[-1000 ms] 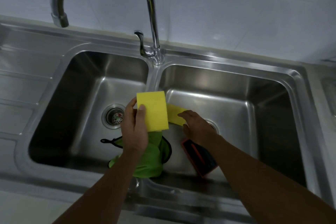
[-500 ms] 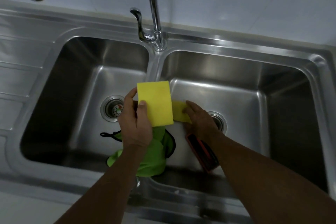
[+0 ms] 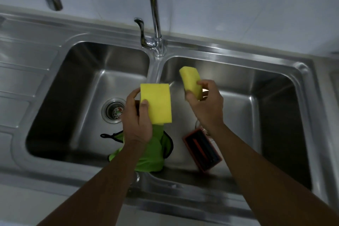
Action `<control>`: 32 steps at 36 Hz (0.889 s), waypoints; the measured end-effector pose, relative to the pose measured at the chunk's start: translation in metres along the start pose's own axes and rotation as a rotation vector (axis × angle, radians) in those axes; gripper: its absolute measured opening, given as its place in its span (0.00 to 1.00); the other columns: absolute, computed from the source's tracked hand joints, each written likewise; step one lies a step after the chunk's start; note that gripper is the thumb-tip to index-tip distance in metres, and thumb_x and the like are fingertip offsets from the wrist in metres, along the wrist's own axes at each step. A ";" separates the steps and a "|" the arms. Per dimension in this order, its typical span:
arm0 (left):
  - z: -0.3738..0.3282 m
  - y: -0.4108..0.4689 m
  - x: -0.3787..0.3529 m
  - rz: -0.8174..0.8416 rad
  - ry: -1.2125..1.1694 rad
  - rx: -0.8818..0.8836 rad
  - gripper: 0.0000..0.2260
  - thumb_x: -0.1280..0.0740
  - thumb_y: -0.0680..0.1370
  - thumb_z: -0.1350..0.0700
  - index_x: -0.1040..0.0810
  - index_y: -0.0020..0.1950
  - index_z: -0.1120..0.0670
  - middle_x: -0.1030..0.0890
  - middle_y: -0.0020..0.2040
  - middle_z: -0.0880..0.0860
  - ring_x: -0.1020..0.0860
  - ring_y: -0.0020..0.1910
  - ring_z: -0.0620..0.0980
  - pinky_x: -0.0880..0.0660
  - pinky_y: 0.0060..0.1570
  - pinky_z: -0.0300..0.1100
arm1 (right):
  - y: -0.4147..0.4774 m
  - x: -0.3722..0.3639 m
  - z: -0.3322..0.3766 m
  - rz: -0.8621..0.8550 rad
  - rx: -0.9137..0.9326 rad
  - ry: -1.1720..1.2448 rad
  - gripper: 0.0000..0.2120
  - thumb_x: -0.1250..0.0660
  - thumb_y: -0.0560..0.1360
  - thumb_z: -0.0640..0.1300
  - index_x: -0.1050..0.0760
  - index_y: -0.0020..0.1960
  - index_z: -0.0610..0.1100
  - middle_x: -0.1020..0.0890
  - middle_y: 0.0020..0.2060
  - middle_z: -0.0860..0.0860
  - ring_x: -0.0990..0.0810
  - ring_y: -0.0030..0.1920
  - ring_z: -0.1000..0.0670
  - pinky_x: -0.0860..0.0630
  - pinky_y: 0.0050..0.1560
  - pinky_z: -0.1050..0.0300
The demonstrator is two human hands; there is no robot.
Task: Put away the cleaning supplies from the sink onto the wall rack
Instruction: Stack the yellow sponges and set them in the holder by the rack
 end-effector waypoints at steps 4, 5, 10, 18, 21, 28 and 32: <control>0.003 0.001 0.002 0.039 -0.053 0.093 0.20 0.42 0.78 0.46 0.30 0.69 0.45 0.22 0.47 0.46 0.25 0.40 0.34 0.30 0.39 0.37 | -0.023 0.028 0.041 -0.080 0.071 0.056 0.24 0.26 0.68 0.54 0.27 0.62 0.61 0.20 0.49 0.60 0.20 0.43 0.58 0.24 0.38 0.69; 0.002 0.002 0.002 0.050 -0.062 0.111 0.20 0.42 0.78 0.45 0.30 0.70 0.44 0.22 0.47 0.48 0.24 0.39 0.34 0.29 0.38 0.36 | -0.030 0.032 0.048 -0.087 0.092 0.056 0.24 0.26 0.68 0.53 0.27 0.62 0.61 0.20 0.49 0.60 0.20 0.43 0.57 0.23 0.38 0.68; -0.009 0.002 0.001 0.123 -0.089 0.170 0.21 0.38 0.78 0.45 0.33 0.71 0.40 0.22 0.50 0.48 0.21 0.44 0.43 0.25 0.41 0.40 | -0.065 0.035 0.076 -0.076 0.235 0.037 0.25 0.24 0.68 0.51 0.24 0.64 0.55 0.20 0.54 0.57 0.22 0.48 0.55 0.25 0.45 0.64; -0.036 -0.007 -0.006 0.267 -0.192 0.136 0.18 0.37 0.81 0.55 0.29 0.68 0.38 0.19 0.50 0.49 0.19 0.42 0.38 0.24 0.38 0.32 | -0.088 0.015 0.096 0.000 0.332 -0.003 0.27 0.26 0.69 0.58 0.26 0.66 0.56 0.27 0.59 0.54 0.26 0.56 0.60 0.27 0.49 0.71; -0.042 -0.010 -0.006 0.289 -0.226 0.129 0.18 0.38 0.81 0.57 0.29 0.67 0.37 0.21 0.51 0.50 0.19 0.41 0.35 0.24 0.36 0.29 | -0.090 0.014 0.095 0.021 0.336 -0.019 0.29 0.28 0.68 0.62 0.27 0.67 0.58 0.30 0.61 0.56 0.28 0.55 0.63 0.31 0.49 0.79; -0.052 -0.011 -0.008 0.318 -0.215 0.109 0.18 0.36 0.80 0.57 0.27 0.67 0.40 0.21 0.49 0.49 0.20 0.40 0.34 0.25 0.35 0.27 | -0.091 0.026 0.093 0.009 0.364 -0.046 0.30 0.27 0.66 0.63 0.28 0.66 0.58 0.31 0.58 0.55 0.32 0.56 0.71 0.34 0.49 0.82; -0.063 -0.015 -0.016 0.321 -0.230 0.122 0.19 0.35 0.79 0.58 0.27 0.66 0.38 0.21 0.51 0.49 0.19 0.46 0.42 0.23 0.38 0.32 | -0.091 0.035 0.095 -0.002 0.376 -0.040 0.28 0.26 0.68 0.59 0.27 0.65 0.52 0.33 0.66 0.51 0.29 0.64 0.54 0.25 0.58 0.64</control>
Point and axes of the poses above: each hand's wrist, its own y-axis towards the middle knuckle, its own x-axis out of the back of the hand, z = x × y, the point moved 7 cm from there along y, towards the middle knuckle
